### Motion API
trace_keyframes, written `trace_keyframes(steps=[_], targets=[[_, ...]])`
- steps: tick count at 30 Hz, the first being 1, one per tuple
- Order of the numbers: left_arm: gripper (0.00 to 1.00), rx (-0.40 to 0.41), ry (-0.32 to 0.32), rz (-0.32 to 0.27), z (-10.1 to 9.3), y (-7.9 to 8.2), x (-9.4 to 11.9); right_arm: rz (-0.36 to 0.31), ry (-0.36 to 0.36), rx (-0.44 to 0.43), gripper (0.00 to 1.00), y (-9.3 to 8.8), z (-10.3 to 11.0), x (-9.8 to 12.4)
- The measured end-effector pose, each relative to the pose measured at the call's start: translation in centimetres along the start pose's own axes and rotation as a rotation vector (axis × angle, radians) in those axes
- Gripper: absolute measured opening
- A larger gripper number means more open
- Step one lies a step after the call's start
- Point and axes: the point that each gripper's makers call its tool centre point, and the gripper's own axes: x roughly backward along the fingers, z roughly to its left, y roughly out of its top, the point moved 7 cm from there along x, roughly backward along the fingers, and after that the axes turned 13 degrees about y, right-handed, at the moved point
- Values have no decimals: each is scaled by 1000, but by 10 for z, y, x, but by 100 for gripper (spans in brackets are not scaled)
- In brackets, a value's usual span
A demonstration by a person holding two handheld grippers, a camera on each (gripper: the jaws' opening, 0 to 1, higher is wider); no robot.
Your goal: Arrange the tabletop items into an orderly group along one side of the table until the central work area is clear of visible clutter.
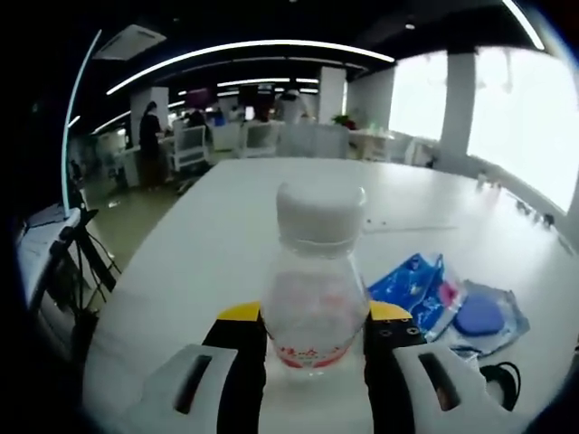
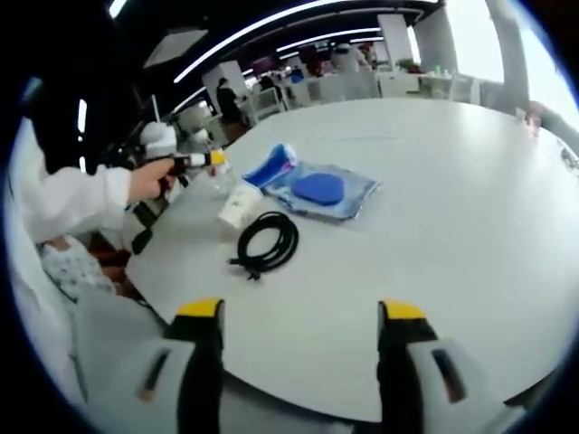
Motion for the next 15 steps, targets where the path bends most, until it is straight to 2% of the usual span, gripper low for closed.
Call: trace_keyframes(steps=[5, 7, 15], targets=[[38, 18, 5, 4, 0, 0, -1, -3, -3, -1, 67, 0, -1, 2], [40, 50, -12, 14, -1, 1, -1, -4, -7, -5, 67, 0, -2, 3], [63, 45, -27, -8, -1, 8, -1, -7, -3, -11, 66, -2, 0, 1]])
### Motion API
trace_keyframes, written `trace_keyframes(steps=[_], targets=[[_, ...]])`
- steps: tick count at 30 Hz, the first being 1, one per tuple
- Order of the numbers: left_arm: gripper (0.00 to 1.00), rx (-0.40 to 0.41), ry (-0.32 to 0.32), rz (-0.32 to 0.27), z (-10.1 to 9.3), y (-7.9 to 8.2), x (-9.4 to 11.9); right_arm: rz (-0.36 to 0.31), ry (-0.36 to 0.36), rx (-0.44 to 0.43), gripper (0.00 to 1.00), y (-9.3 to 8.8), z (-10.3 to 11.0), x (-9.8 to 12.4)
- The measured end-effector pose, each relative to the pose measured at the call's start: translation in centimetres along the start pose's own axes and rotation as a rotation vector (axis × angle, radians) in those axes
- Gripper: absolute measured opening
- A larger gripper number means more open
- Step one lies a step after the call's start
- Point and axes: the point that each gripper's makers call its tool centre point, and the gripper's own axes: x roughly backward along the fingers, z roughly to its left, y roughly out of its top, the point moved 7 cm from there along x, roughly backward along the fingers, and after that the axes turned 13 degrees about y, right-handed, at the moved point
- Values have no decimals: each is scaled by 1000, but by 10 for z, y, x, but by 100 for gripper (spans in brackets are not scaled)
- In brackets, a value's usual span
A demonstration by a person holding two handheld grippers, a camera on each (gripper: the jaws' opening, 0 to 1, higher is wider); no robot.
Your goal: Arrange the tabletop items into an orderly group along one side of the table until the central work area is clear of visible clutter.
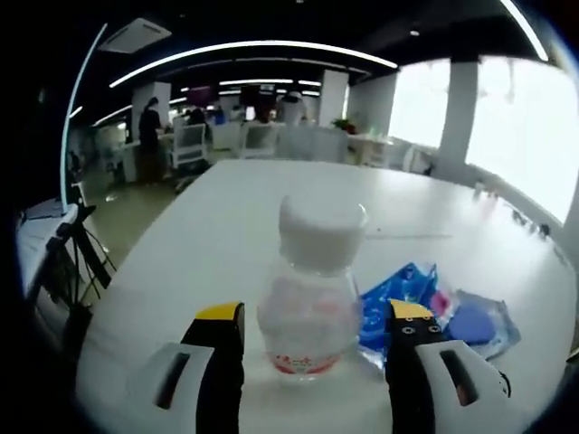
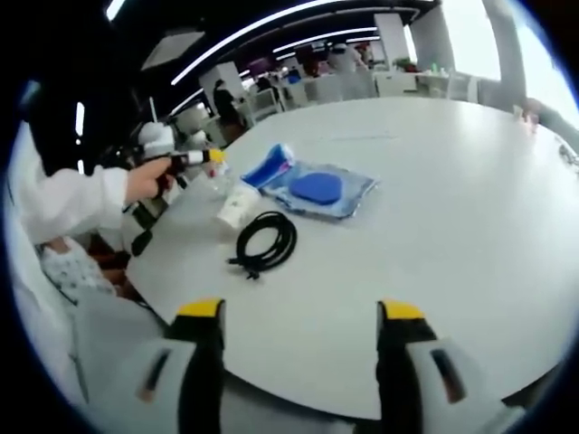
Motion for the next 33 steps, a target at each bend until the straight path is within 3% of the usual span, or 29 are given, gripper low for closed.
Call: trace_keyframes(steps=[5, 10, 25, 33], targets=[[83, -4, -1, 20, 0, -2, 1, -7, 12, 4, 66, 2, 4, -3], [88, 1, -10, 25, 2, -2, 8, -13, 20, 15, 66, 5, 6, -4], [89, -16, -36, 24, 8, -3, 38, -37, 28, 32, 66, 2, 10, 5], [90, -8, -66, 26, 8, -9, 65, -57, 30, 46, 66, 3, 8, 13]])
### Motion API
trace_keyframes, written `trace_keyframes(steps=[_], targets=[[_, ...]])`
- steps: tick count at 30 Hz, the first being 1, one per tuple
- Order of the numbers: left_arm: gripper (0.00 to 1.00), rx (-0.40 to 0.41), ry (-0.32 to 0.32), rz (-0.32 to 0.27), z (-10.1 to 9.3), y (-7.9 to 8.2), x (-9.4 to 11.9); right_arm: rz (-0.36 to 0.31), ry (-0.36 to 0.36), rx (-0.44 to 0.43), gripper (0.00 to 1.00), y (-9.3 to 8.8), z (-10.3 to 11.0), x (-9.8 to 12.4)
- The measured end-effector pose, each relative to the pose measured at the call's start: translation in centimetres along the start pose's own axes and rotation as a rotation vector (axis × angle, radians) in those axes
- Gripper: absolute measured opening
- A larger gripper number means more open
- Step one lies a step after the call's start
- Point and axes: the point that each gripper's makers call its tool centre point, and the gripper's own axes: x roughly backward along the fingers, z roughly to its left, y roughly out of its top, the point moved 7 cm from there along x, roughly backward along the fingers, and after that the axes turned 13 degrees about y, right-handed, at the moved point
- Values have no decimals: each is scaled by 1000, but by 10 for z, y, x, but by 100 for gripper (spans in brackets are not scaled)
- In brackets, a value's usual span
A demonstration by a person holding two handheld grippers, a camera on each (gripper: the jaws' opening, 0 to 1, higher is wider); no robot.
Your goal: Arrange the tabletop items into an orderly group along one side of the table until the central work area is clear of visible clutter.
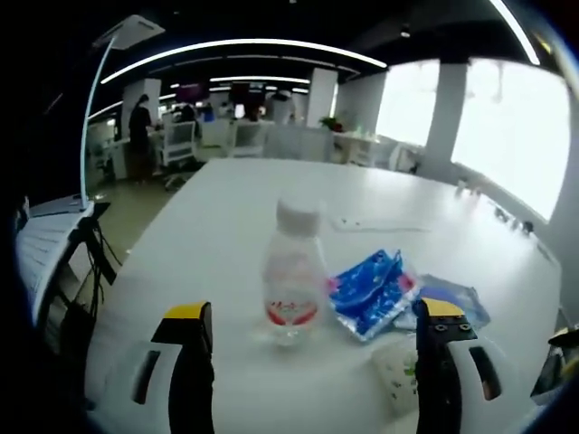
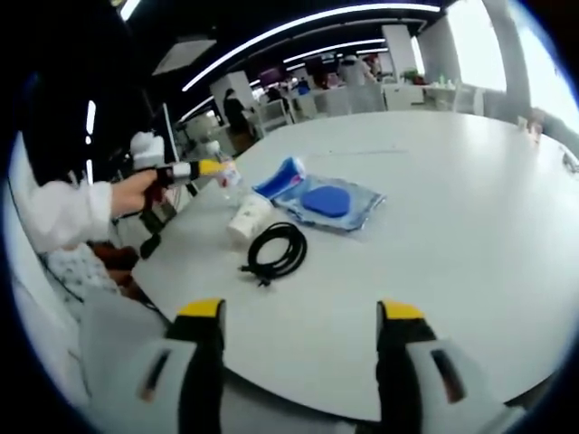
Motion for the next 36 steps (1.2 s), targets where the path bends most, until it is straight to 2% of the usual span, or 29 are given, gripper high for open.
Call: trace_keyframes(steps=[7, 21, 26, 30, 36], targets=[[90, -9, -50, 18, -2, -15, 22, -4, 9, 7, 66, -4, 0, 5], [92, -4, -64, 29, 4, -40, 67, -10, 26, 12, 66, -11, -3, 15], [92, -3, -75, 23, 9, -44, 82, -5, 33, 16, 66, -11, -5, 15], [93, 6, -88, 20, 18, -48, 90, -36, 51, -11, 66, -7, -6, 14], [93, -2, -114, 33, 28, -59, 103, -49, 55, -20, 65, -3, -9, 13]])
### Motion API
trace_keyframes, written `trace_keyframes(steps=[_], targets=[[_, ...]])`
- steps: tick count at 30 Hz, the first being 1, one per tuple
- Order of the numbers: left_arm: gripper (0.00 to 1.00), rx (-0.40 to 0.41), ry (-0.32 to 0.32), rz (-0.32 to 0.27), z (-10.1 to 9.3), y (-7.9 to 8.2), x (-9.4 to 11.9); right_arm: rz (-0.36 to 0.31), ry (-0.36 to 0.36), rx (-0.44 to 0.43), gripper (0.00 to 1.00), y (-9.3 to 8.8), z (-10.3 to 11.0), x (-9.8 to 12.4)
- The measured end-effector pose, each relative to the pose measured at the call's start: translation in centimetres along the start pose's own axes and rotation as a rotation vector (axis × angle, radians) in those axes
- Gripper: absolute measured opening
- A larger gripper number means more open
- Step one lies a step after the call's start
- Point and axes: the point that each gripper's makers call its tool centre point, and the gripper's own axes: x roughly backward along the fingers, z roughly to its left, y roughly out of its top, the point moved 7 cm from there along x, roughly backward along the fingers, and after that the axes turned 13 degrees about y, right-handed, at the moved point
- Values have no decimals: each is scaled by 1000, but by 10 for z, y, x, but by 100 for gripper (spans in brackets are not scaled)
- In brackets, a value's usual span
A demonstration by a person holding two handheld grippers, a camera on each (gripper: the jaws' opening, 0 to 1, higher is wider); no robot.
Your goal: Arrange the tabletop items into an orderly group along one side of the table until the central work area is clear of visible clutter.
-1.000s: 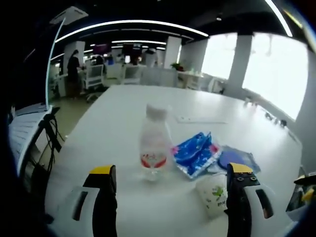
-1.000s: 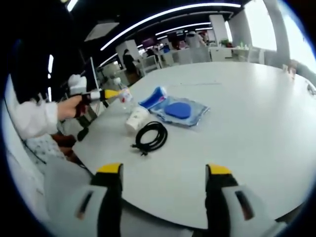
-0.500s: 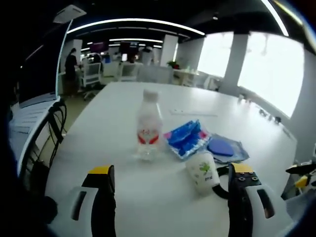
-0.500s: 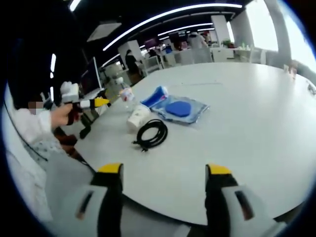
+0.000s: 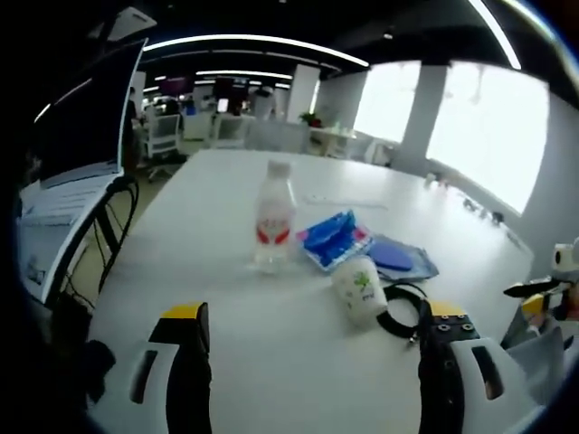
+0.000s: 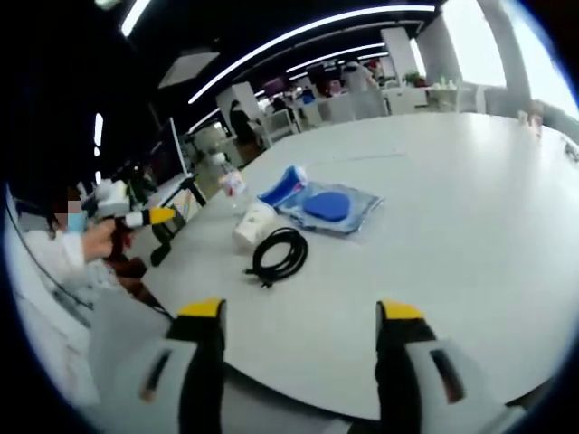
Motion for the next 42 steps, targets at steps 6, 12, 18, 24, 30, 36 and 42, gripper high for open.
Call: trace_keyframes(steps=[6, 12, 18, 24, 30, 36, 42], targets=[[93, -2, -22, 4, 1, -5, 11, -5, -2, -1, 65, 1, -2, 0], [93, -13, -48, 0, 4, -5, 17, -6, -5, -8, 65, -1, -1, -1], [92, -10, -59, 1, 6, -3, 20, -3, -6, -9, 65, -1, -1, -2], [92, -17, -68, 4, 7, -3, 20, -2, -10, -8, 65, 1, -1, -4], [91, -15, -74, 1, 9, -2, 18, 3, -15, -6, 65, 0, 2, -5], [91, -15, -88, -3, 7, -1, 19, 7, -19, -5, 64, 0, 7, -5], [91, -8, -106, -1, 7, -3, 16, 6, -32, 1, 64, 2, 12, -5]])
